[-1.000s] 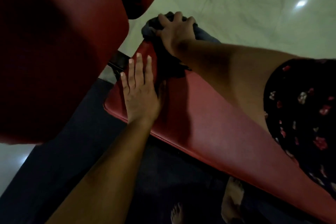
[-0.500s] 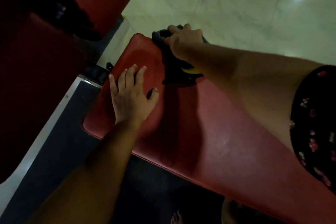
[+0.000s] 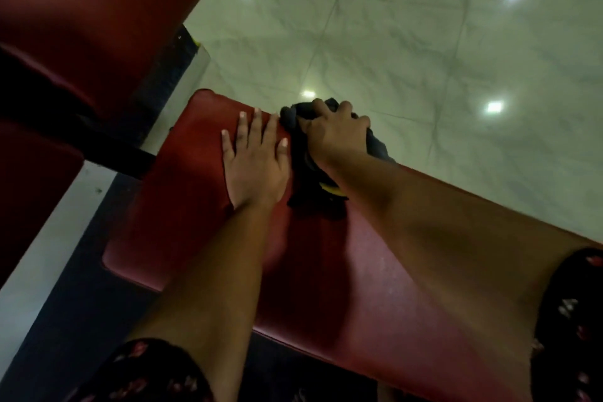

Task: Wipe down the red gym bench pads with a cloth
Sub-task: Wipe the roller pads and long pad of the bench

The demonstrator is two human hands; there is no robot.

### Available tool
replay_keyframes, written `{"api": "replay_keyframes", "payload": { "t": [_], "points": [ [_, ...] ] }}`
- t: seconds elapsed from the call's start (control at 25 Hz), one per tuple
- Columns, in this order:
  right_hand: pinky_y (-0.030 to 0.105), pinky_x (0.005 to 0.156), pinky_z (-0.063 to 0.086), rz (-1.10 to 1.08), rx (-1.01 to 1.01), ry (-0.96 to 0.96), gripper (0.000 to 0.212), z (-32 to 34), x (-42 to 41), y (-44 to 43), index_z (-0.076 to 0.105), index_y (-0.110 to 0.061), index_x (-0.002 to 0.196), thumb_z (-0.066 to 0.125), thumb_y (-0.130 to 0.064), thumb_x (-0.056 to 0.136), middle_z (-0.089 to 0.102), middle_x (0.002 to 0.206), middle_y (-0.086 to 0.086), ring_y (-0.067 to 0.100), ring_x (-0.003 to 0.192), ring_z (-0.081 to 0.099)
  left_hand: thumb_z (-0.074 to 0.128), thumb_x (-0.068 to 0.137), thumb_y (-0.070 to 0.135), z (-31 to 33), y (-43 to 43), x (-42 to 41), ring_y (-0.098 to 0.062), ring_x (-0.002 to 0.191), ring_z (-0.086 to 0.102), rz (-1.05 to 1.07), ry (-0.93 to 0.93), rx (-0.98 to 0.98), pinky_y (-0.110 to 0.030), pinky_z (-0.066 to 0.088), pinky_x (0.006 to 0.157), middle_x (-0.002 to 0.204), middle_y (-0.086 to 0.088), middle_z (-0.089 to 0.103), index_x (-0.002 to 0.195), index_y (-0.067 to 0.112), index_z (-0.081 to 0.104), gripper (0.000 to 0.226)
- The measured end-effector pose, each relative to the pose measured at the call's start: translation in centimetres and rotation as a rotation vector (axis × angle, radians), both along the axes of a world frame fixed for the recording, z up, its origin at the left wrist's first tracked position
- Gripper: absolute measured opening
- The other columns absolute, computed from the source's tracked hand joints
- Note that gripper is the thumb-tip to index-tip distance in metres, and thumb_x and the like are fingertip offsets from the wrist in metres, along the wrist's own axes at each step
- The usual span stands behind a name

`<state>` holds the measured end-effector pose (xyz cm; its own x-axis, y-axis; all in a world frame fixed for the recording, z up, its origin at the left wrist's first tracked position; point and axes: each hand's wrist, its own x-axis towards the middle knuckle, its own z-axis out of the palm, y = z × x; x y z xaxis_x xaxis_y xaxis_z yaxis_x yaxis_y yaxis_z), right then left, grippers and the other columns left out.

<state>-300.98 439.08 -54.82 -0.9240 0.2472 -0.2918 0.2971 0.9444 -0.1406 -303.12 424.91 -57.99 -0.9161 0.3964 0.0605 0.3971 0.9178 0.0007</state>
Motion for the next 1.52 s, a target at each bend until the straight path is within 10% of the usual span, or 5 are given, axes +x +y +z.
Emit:
{"api": "replay_keyframes", "payload": {
  "t": [0.44,0.6,1.52],
  "points": [
    [0.057,0.085,0.045,-0.043,0.125,-0.058,0.054,-1.9,7.7,4.3,0.036,-0.035,0.144,0.055,-0.028,0.093,0.024,0.142,0.003,0.04,0.117,0.036,0.032,0.1,0.04,-0.3,0.7,0.2,-0.024,0.149,0.015,0.048,0.068,0.001,-0.05,0.005,0.119,0.159,-0.004,0.028,0.15,0.025,0.033,0.053],
    [0.058,0.084,0.044,-0.069,0.142,-0.064,0.056,-2.0,7.4,4.1,0.034,-0.036,0.145,0.053,-0.026,0.093,0.026,0.141,0.003,0.04,0.115,0.036,0.041,0.089,0.018,1.2,0.9,1.5,-0.024,0.146,0.025,-0.263,0.084,0.034,-0.054,0.009,0.119,0.152,-0.001,0.04,0.144,0.023,0.045,0.056],
    [0.06,0.082,0.042,-0.31,0.191,-0.187,0.057,-4.6,16.8,9.1,0.031,-0.033,0.145,0.054,-0.024,0.093,0.012,0.15,0.003,0.045,0.119,0.032,0.035,0.098,0.043,-1.8,11.7,10.4,-0.023,0.149,0.008,-0.321,-0.204,-0.121,-0.053,-0.003,0.119,0.162,0.002,0.017,0.152,0.032,0.024,0.057]
  ]
}}
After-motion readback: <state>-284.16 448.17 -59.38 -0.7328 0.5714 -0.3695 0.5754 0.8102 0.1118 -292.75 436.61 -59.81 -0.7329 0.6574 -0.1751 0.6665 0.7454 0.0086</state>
